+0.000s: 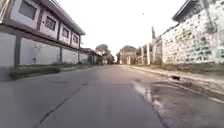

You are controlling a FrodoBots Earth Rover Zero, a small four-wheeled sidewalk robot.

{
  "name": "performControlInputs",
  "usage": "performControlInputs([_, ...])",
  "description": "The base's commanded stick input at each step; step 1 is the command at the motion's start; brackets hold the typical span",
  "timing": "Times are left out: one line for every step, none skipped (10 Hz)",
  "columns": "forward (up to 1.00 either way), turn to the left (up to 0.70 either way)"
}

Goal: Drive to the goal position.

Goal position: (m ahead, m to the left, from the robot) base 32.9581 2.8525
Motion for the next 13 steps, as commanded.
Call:
performControlInputs([1.0, 0.0])
performControlInputs([1.0, 0.0])
performControlInputs([1.0, 0.0])
performControlInputs([1.0, 0.0])
performControlInputs([1.0, 0.0])
performControlInputs([1.0, 0.0])
performControlInputs([1.0, -0.04])
performControlInputs([1.0, -0.36])
performControlInputs([1.0, -0.4])
performControlInputs([1.0, -0.4])
performControlInputs([1.0, -0.4])
performControlInputs([1.0, -0.12])
performControlInputs([1.0, 0.0])
